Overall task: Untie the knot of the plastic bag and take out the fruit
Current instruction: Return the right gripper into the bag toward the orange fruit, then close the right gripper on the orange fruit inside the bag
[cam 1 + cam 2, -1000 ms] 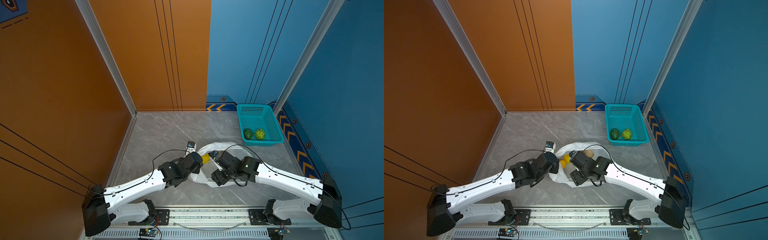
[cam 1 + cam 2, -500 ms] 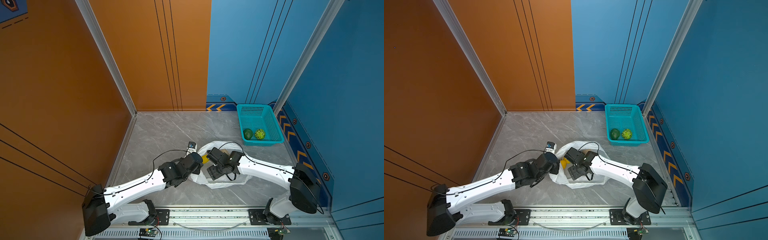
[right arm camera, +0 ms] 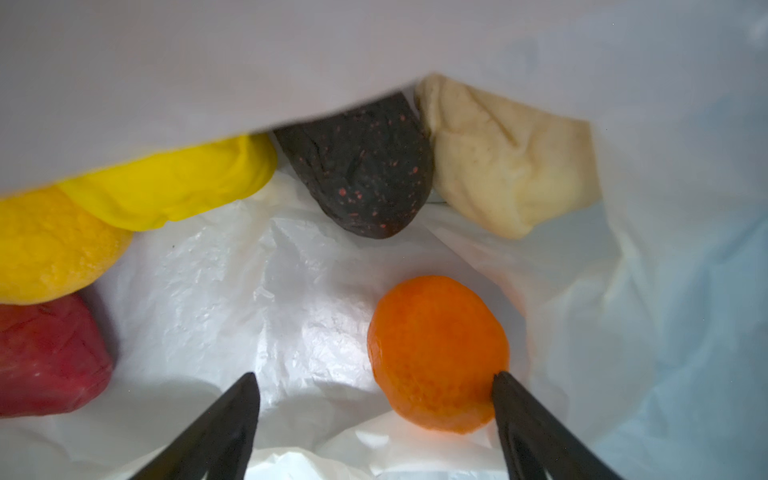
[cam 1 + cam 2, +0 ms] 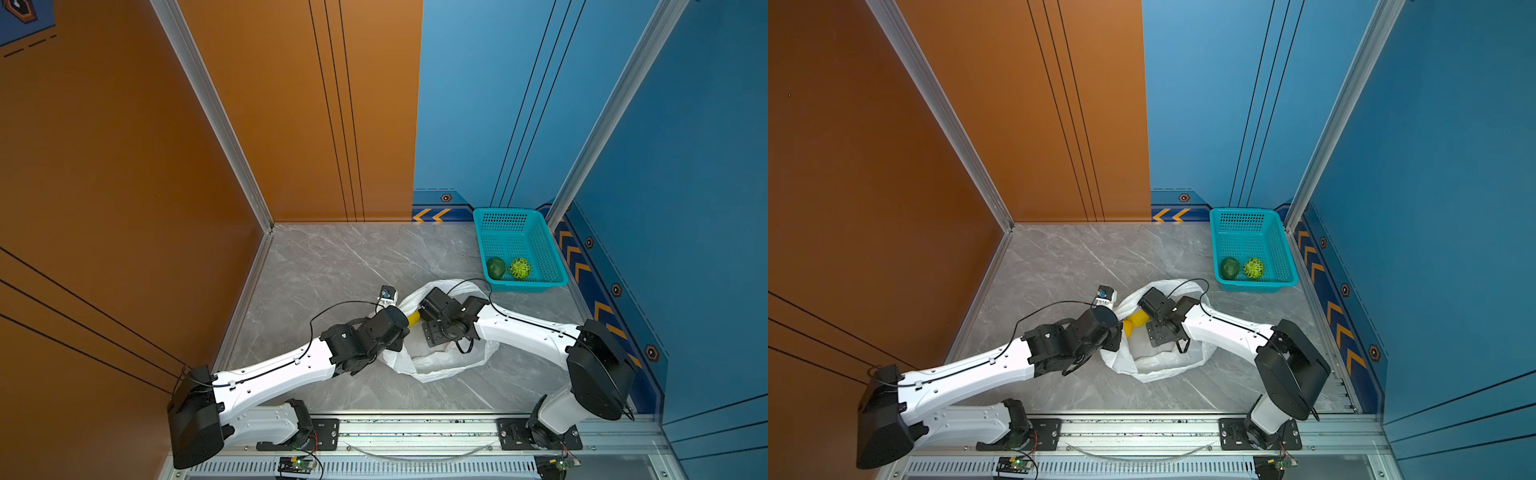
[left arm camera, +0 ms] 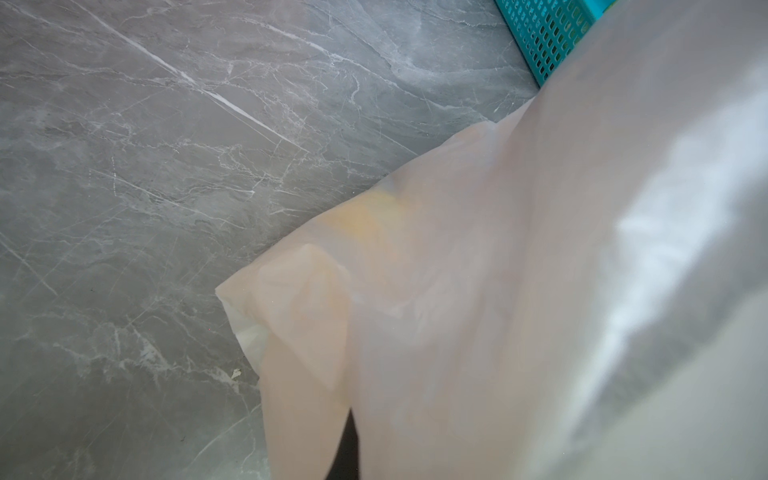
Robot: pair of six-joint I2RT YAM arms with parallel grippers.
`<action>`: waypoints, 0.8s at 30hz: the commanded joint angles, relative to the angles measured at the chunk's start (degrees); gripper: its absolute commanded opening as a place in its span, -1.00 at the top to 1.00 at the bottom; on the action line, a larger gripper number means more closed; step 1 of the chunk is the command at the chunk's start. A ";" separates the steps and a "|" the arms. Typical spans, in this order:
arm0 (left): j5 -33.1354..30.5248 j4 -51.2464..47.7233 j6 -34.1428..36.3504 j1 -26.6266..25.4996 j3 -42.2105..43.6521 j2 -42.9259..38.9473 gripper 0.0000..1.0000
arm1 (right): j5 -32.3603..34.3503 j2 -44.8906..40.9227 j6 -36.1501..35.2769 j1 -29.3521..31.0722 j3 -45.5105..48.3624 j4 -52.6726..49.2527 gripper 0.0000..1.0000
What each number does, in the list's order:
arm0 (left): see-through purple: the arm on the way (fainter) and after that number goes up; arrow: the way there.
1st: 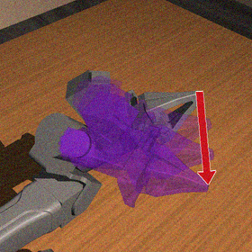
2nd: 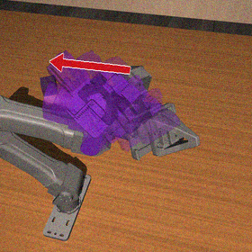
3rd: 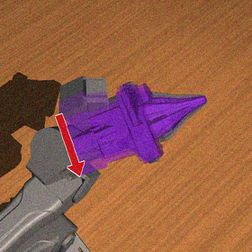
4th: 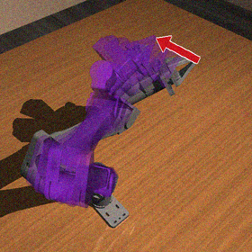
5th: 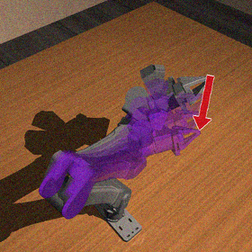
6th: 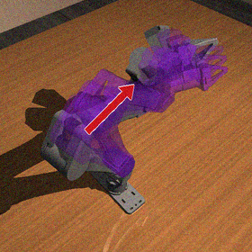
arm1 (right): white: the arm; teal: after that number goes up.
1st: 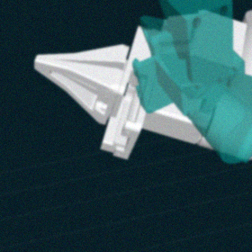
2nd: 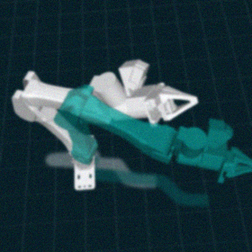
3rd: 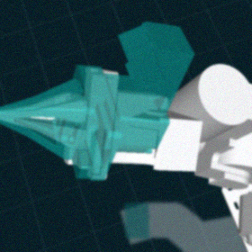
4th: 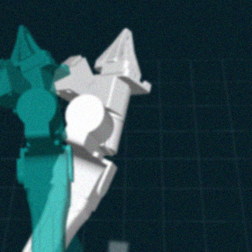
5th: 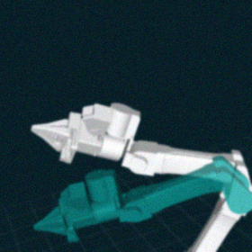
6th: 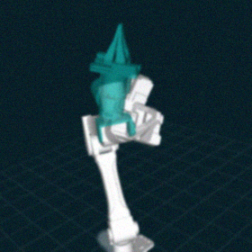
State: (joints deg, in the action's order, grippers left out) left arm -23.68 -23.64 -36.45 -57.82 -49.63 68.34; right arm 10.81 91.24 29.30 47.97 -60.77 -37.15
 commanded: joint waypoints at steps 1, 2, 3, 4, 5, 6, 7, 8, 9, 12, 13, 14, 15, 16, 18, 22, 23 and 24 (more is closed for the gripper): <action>0.80 0.55 -0.23 -0.53 0.01 0.57 1.00 | 0.69 1.59 1.90 -0.68 0.89 2.28 -0.77; 0.83 0.63 -0.21 -0.51 -0.09 0.57 1.00 | 0.09 2.23 1.99 -0.89 0.85 2.59 -0.77; 0.82 0.59 -0.25 -0.53 -0.12 0.66 1.00 | -0.33 2.79 2.03 -1.02 0.79 2.71 -0.77; 0.82 0.61 -0.25 -0.55 -0.04 0.61 1.00 | -0.64 3.48 2.25 -1.12 0.74 2.69 -0.77; 0.76 0.61 -0.29 -0.56 -0.05 0.66 1.00 | -1.04 4.07 2.55 -1.21 0.74 2.67 -0.77; 0.75 0.61 -0.29 -0.61 -0.08 0.57 1.00 | -1.23 4.49 2.94 -1.21 0.72 2.40 -0.77; 0.72 0.61 -0.29 -0.57 -0.08 0.44 1.00 | -1.29 4.94 3.42 -1.25 0.68 1.96 -0.77; 0.74 0.57 -0.29 -0.60 0.03 0.37 1.00 | -1.18 5.24 3.77 -1.20 0.88 1.82 -0.77; 0.59 0.60 -0.31 -0.61 0.13 0.31 1.00 | -0.88 5.32 4.04 -1.13 1.13 1.65 -0.77; 0.65 0.61 -0.47 -0.67 0.31 0.09 1.00 | 1.37 4.94 4.45 -0.34 1.70 1.32 -0.78; 0.63 0.56 -0.56 -0.71 0.37 0.21 1.00 | 0.97 4.86 4.40 -0.34 1.96 1.90 -0.78; 0.59 0.60 -0.64 -0.68 0.50 0.22 1.00 | 0.52 5.01 4.24 -0.33 2.06 2.39 -0.78; 0.63 0.54 -0.64 -0.73 0.49 0.30 1.00 | 0.19 5.19 4.12 -0.33 2.06 2.98 -0.78; 0.65 0.56 -0.64 -0.69 0.36 0.46 1.00 | 0.01 5.39 4.02 -0.18 2.06 3.41 -0.78; 0.71 0.61 -0.56 -0.78 0.29 0.56 1.00 | -0.68 5.60 3.65 0.26 1.90 5.00 -0.78; 0.47 0.60 -0.58 -0.79 0.29 0.31 1.00 | -1.66 7.71 3.48 0.90 0.18 5.64 -0.73; 0.40 0.63 -0.60 -0.86 0.31 0.19 1.00 | -1.60 8.25 3.48 0.91 0.02 5.68 -0.70; 0.37 0.62 -0.61 -0.89 0.34 0.22 1.00 | -1.28 8.57 3.50 1.03 -0.09 5.68 -0.67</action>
State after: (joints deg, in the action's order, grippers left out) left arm -23.51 -23.46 -36.47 -57.91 -49.63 68.60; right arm 10.09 97.76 32.05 48.51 -59.68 -32.03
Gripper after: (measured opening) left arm 0.045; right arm 0.845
